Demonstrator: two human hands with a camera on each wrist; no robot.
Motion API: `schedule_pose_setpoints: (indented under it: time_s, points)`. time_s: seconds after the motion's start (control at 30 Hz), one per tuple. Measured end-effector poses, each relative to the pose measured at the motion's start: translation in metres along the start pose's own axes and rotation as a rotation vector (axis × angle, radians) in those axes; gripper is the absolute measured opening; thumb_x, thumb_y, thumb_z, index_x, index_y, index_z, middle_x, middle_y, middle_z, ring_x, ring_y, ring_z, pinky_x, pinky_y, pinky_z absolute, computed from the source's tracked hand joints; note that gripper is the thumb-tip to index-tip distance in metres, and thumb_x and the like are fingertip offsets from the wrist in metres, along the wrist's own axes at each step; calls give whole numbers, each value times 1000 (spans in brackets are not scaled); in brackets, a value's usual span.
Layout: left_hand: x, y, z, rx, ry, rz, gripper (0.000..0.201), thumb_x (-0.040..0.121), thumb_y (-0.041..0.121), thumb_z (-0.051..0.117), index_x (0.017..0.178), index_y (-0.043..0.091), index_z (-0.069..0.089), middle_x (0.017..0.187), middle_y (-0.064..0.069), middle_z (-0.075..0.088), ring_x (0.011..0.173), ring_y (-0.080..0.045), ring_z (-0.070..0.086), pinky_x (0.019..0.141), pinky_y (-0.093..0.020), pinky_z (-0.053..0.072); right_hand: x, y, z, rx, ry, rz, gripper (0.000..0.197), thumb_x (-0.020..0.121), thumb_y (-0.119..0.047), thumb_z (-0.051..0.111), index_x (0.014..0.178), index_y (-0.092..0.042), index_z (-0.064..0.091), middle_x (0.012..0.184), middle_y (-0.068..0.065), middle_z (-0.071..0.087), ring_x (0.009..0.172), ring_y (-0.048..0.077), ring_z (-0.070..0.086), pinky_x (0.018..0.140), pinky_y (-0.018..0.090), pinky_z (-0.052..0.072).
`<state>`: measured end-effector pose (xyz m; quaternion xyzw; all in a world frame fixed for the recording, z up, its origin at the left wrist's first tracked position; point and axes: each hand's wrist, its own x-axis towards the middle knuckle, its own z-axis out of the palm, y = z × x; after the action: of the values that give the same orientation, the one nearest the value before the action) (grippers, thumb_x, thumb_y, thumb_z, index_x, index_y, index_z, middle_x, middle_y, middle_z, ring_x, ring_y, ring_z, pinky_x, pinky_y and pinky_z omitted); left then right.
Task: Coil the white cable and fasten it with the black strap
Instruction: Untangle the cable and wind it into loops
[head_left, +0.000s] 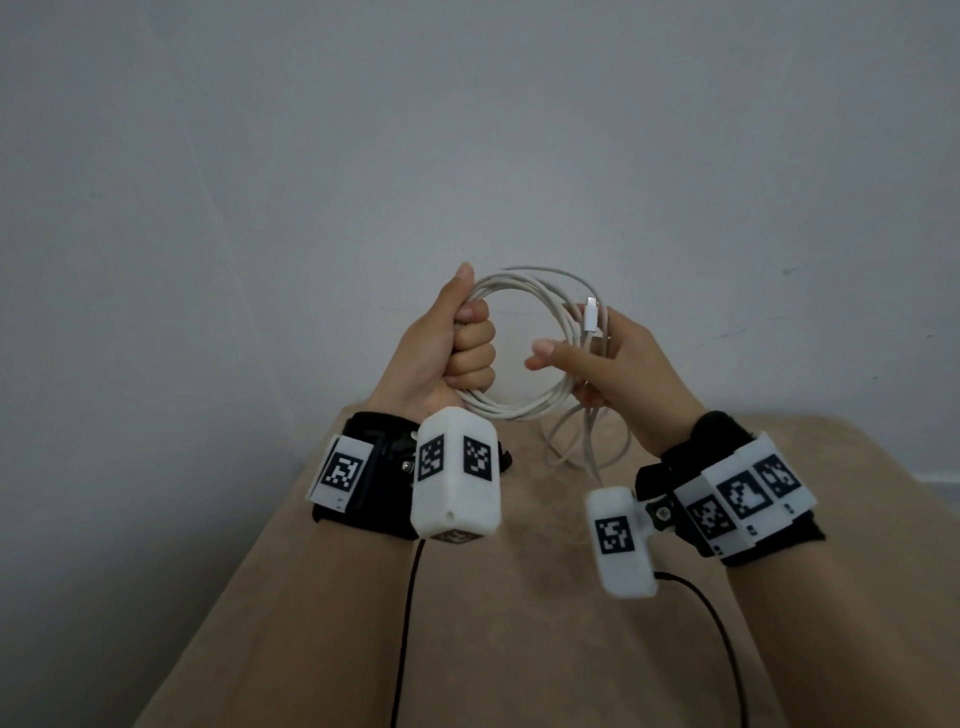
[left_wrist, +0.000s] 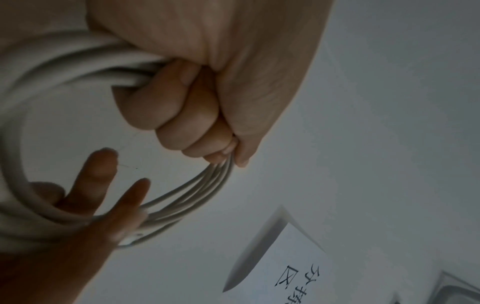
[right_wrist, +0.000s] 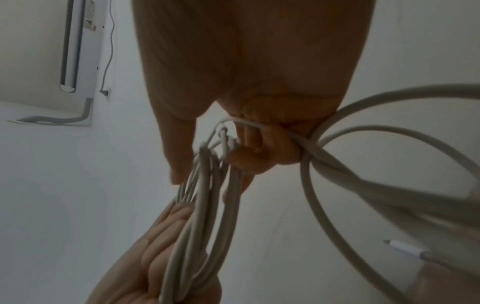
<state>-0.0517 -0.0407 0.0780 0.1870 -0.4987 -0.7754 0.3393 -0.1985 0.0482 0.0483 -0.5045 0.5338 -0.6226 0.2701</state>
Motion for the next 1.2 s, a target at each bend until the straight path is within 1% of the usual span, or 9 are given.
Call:
schedule_pose_setpoints:
  time_s: [0.1, 0.23, 0.53, 0.67, 0.77, 0.83, 0.9, 1.0, 1.2]
  points:
    - [1, -4, 5, 0, -9, 1, 47, 97, 50, 38, 60, 23, 29, 38, 11, 18, 27, -1, 15, 29, -14, 11, 2, 3, 5, -10, 69, -61, 11, 88, -16, 66, 94, -8, 59, 53, -1, 60, 43, 8, 44, 43, 18, 35]
    - [2, -5, 4, -17, -35, -25, 47, 97, 50, 38, 60, 23, 28, 38, 11, 19, 27, -2, 16, 30, -15, 11, 2, 6, 6, -72, 68, -107, 19, 93, -17, 58, 75, -12, 54, 48, -3, 53, 41, 7, 41, 43, 18, 34]
    - [-3, 2, -10, 178, -141, -172, 46, 91, 53, 41, 65, 15, 45, 39, 9, 29, 30, -3, 27, 36, -16, 25, -1, 4, 2, -225, -69, -87, 25, 94, -21, 57, 80, -1, 57, 41, -6, 48, 36, 3, 37, 41, 14, 33]
    - [-3, -3, -9, 251, -152, -178, 39, 87, 48, 50, 69, 13, 47, 41, 10, 27, 29, -1, 23, 31, -13, 21, -2, 4, 1, -255, -135, -47, 28, 92, -21, 60, 87, 7, 59, 40, -7, 45, 36, 2, 37, 40, 13, 32]
    - [0, -5, -8, 218, -158, -140, 35, 90, 42, 49, 70, 13, 47, 42, 11, 23, 28, -1, 19, 32, -14, 13, 0, 5, -2, -205, -61, -37, 29, 89, -18, 64, 87, 10, 58, 44, -8, 42, 38, 3, 38, 40, 13, 32]
    - [1, -5, -9, 155, -189, -148, 31, 85, 41, 50, 73, 12, 49, 39, 12, 23, 26, -1, 20, 33, -14, 11, 0, 5, -4, -150, -2, -34, 22, 86, -16, 68, 80, 3, 59, 47, -6, 41, 39, 2, 38, 41, 12, 31]
    - [1, -5, -12, 69, -232, -169, 30, 83, 39, 51, 77, 11, 54, 37, 12, 25, 24, -1, 23, 31, -13, 14, 0, 5, -6, -132, 51, -45, 23, 85, -16, 69, 71, -5, 54, 52, -1, 42, 38, 1, 37, 40, 12, 31]
    - [0, -6, -17, 2, -264, -155, 29, 83, 35, 56, 78, 8, 65, 38, 12, 27, 25, -1, 25, 30, -12, 21, 0, 2, -8, -126, 91, -65, 24, 84, -16, 70, 69, -7, 55, 55, 2, 43, 38, 1, 37, 40, 10, 30]
    - [-1, -7, -9, 107, -161, -98, 17, 82, 19, 55, 75, 8, 67, 38, 12, 23, 26, -1, 20, 32, -13, 15, 2, 6, -13, -159, 118, -85, 24, 85, -19, 69, 70, -3, 59, 54, 0, 45, 38, 1, 37, 41, 11, 31]
